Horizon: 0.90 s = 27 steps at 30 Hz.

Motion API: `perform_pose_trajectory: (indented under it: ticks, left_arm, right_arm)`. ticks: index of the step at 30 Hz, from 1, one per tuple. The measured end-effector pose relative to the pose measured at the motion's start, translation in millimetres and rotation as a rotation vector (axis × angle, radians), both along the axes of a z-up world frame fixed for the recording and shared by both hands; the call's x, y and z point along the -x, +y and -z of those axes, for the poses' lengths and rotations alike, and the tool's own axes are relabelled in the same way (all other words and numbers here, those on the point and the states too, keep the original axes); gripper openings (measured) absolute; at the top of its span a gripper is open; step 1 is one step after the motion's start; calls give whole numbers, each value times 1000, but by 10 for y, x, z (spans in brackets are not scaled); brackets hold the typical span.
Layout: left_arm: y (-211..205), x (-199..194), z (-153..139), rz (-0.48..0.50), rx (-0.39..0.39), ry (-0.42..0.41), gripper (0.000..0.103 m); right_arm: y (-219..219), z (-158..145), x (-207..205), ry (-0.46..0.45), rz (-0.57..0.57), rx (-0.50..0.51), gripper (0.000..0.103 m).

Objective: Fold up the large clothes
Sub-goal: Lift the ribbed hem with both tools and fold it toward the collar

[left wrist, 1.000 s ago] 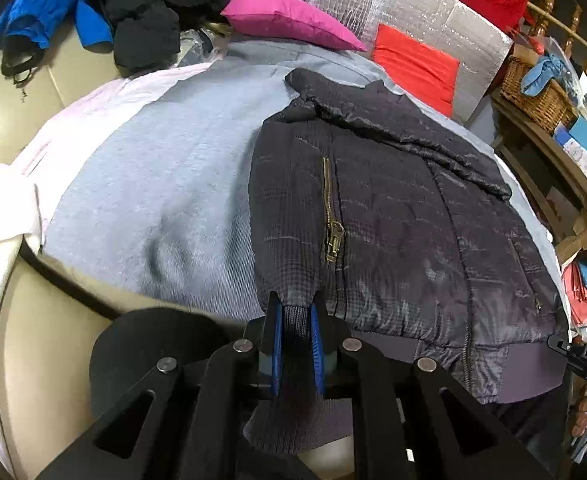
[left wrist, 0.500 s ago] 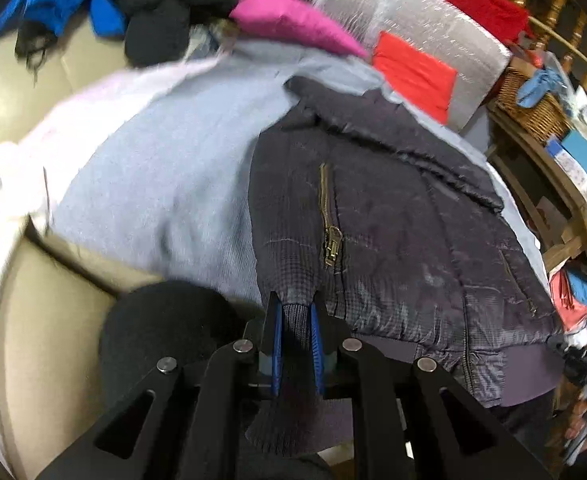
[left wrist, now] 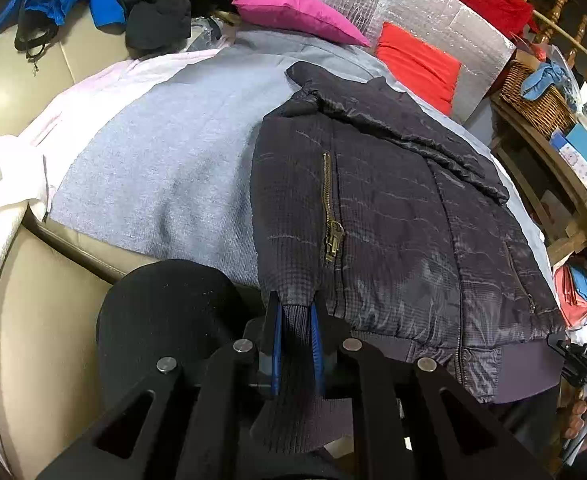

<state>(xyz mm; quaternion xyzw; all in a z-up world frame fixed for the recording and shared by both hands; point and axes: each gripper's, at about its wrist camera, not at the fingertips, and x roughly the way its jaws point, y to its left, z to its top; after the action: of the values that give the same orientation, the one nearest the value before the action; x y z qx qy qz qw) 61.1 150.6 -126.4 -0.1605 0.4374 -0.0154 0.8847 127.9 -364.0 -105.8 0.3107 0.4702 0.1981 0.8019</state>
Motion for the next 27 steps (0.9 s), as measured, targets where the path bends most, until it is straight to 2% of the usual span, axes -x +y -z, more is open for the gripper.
perform_pose_trajectory:
  ticks: [7,14,21,27]
  left_arm:
    - [-47,22,1,2,-29,-1,13]
    - [-15,50,-22,5,-10,-14,13]
    - [75,73,-17,-3,72,-30,13]
    - [131,99,-156,-2,134,-96,13]
  right_arm:
    - [-9,17,-14,0,-2,-15,15]
    - [-4,-4,-3,-7,-3,-17,15]
    - [-11,-20,-20,-18,-14,-19,15]
    - [-66,-126,-12,-56,-16,-64,15]
